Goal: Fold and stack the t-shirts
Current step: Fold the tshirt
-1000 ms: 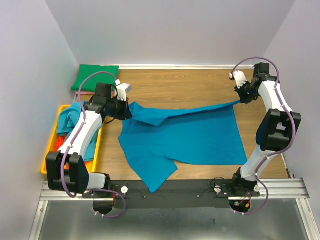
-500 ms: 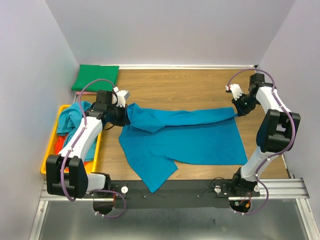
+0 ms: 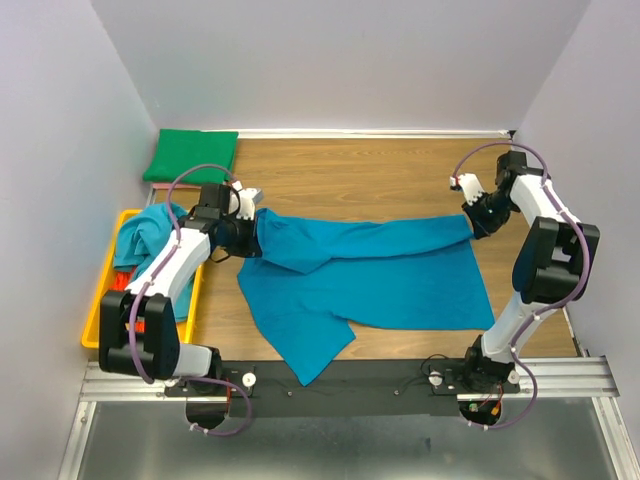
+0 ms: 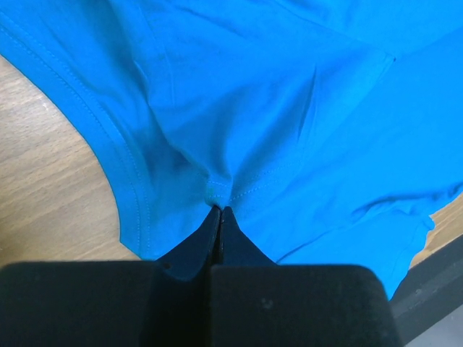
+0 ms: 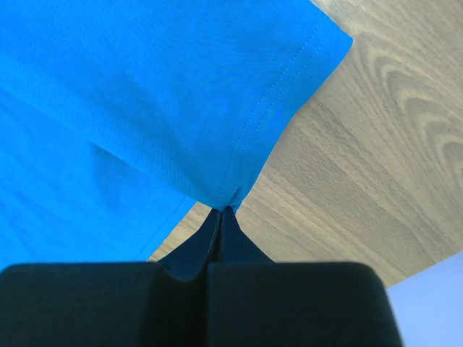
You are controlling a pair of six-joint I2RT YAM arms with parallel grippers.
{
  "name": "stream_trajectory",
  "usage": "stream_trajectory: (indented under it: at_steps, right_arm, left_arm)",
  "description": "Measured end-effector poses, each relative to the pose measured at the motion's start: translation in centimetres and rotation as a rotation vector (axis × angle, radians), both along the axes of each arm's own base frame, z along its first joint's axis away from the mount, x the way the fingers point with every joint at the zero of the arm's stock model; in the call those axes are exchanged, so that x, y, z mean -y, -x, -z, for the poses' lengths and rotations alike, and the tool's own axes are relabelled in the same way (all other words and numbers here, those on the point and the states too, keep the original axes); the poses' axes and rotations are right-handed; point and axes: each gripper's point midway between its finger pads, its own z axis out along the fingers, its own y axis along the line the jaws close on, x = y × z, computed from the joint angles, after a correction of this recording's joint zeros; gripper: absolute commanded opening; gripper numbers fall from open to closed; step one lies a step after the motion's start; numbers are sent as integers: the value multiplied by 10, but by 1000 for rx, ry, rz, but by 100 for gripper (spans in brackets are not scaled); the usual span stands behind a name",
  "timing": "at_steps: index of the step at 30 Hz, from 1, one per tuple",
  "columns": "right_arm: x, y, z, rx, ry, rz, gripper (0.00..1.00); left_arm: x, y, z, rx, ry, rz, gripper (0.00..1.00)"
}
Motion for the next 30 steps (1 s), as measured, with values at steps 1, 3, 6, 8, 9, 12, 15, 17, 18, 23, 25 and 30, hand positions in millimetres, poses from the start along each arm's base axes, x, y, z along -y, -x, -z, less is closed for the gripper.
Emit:
stream_trajectory:
  at_steps: [1,3,6,8,9,12,15,17,18,23,25,30]
  right_arm:
    - [0,0,1,-5,-1,3,1]
    - [0,-2,4,-20,-7,11,1]
    - [1,-23,-2,-12,-22,36,1]
    - [5,-48,-10,32,-23,53,0]
    - [7,-61,-16,60,-22,59,1]
    - [12,-94,-38,147,-18,79,1]
    - [13,-107,-52,192,-20,87,0]
    - [12,-108,-54,198,-29,88,1]
    - [11,-107,-53,194,-32,88,0]
    - [8,-90,-35,134,-42,85,0]
    - [6,-82,-26,104,-47,82,0]
    - [2,-63,-9,42,-56,73,0]
  left_arm:
    - [0,0,1,-7,-2,1,0]
    - [1,-9,-3,-18,-7,7,0]
    - [4,-52,-26,34,-4,7,0]
    - [5,-83,-46,93,4,2,0]
    - [5,-101,-59,134,9,-4,0]
    - [7,-132,-93,232,24,-7,0]
    - [8,-151,-122,313,36,-8,0]
    - [10,-154,-130,341,45,-4,0]
    - [10,-153,-130,343,46,-3,0]
    - [8,-131,-95,261,40,0,0]
    - [7,-118,-78,222,36,0,0]
    - [4,-85,-42,121,26,0,0]
